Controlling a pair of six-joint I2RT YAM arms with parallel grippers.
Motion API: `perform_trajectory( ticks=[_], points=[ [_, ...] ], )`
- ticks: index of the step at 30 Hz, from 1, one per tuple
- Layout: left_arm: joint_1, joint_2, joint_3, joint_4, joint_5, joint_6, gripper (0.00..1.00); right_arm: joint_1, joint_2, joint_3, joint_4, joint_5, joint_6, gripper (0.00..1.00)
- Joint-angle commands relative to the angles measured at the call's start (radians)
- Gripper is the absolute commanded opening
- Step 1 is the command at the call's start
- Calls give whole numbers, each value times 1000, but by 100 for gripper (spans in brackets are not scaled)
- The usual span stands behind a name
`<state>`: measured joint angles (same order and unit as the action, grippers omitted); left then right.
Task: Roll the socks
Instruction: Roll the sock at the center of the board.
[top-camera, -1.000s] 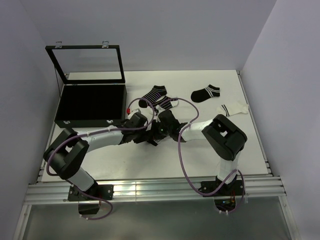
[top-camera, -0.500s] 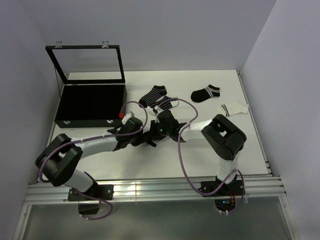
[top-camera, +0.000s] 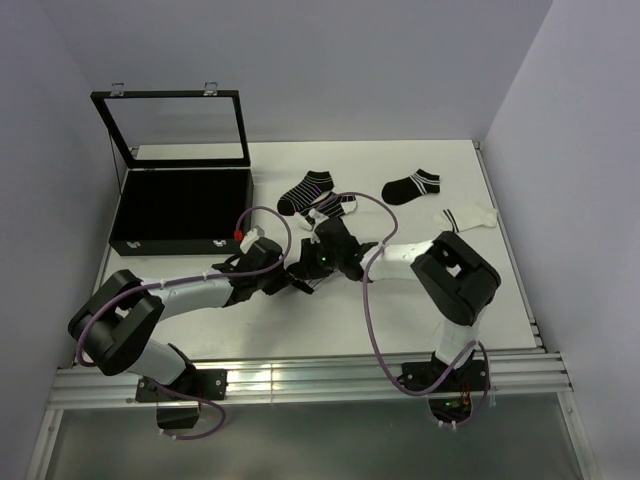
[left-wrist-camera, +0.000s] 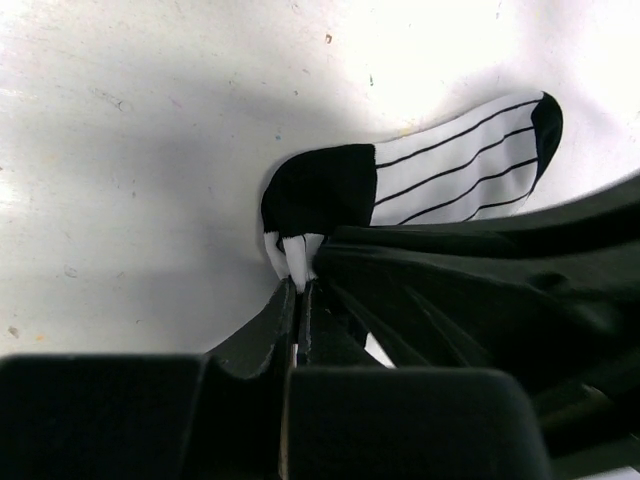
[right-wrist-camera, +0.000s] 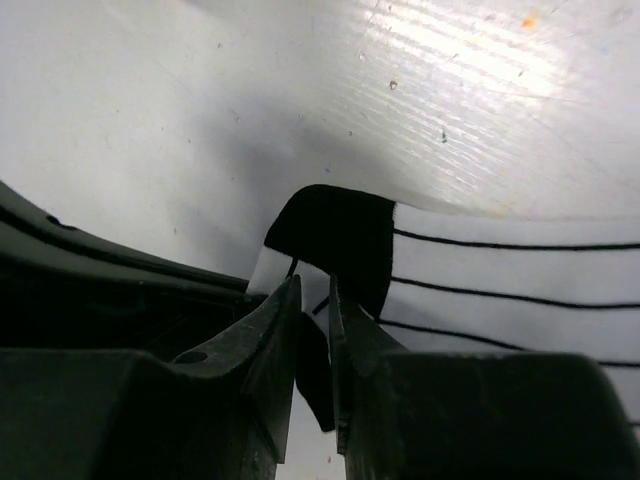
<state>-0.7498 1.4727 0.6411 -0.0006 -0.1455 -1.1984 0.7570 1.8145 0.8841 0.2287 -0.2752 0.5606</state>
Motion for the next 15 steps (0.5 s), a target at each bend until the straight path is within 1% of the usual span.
perform_trajectory(
  ticks=[1,3,7,9,10,12,13,15],
  points=[
    [-8,-2,11,45,4,-12,0,8,-108,-6,-45,71,-74,26],
    [-8,0,17,40,6,-7,0,8,-151,-30,-34,97,-100,27],
    [-6,8,32,31,7,2,0,11,-207,-100,-3,125,-146,32],
    [-8,11,35,30,11,6,0,15,-222,-119,12,136,-180,34],
    [-8,15,38,28,12,8,0,24,-224,-129,18,137,-194,37],
    [-8,20,42,24,15,8,0,37,-227,-140,30,143,-229,40],
    [-8,21,46,24,15,10,0,44,-227,-146,34,155,-240,43],
    [-8,26,51,21,18,14,0,70,-227,-155,52,180,-272,44]
  ],
)
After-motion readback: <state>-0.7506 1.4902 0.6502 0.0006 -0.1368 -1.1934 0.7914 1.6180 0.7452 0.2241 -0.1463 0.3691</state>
